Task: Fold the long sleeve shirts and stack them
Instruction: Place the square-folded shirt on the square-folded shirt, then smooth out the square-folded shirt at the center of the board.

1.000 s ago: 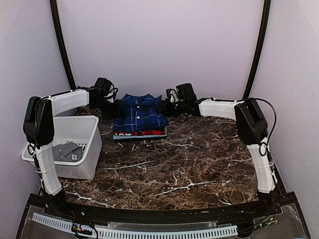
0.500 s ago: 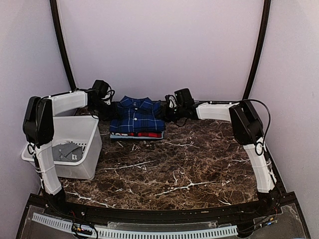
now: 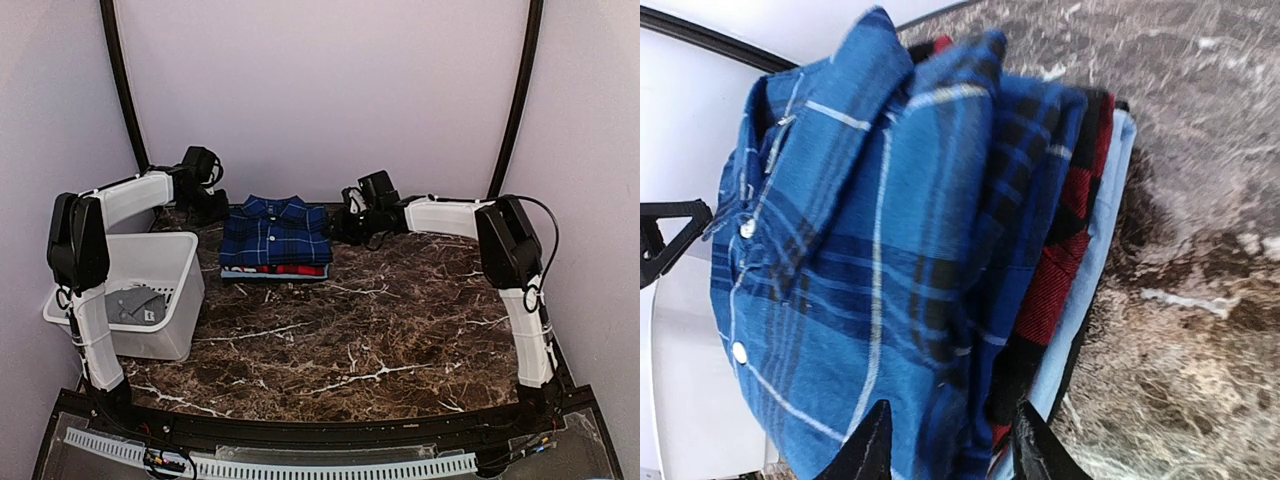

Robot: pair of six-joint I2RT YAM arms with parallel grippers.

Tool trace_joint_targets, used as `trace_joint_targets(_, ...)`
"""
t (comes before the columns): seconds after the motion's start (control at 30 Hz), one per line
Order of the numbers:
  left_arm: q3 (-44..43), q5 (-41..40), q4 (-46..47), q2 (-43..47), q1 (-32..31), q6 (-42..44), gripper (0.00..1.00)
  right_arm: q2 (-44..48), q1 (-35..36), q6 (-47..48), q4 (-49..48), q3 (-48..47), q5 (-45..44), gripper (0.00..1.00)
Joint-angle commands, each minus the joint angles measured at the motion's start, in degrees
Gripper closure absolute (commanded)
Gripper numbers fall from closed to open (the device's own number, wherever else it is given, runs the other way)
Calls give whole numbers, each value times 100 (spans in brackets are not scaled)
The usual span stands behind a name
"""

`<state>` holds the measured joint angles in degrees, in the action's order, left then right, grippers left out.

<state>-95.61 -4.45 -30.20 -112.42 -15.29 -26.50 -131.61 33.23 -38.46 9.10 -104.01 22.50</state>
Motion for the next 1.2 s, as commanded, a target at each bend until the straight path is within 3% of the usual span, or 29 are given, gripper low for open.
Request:
trace_joint_targets(0.0,-307,-452,-283,-23,35,195,55,589,119,424,371,14,-579,62)
trace_joint_targets(0.17,-555,-428,-315,-17,16,255,56,944,328,607,436,288,-953,63)
trace_joint_targets(0.57,-554,-140,-325,114,-667,185,56,679,645,456,1,927,-594,72)
trace_joint_targets(0.9,664,228,182,837,-1314,-353,54,1275,667,456,-255,1762,-727,72)
trace_joint_targets(1.0,1420,86,537,1262,-1352,-574,52,1566,657,492,-258,1973,-821,68)
trace_joint_targets(1.17,1725,-342,629,1597,-1203,-657,42,1991,657,603,-208,2202,-1017,50)
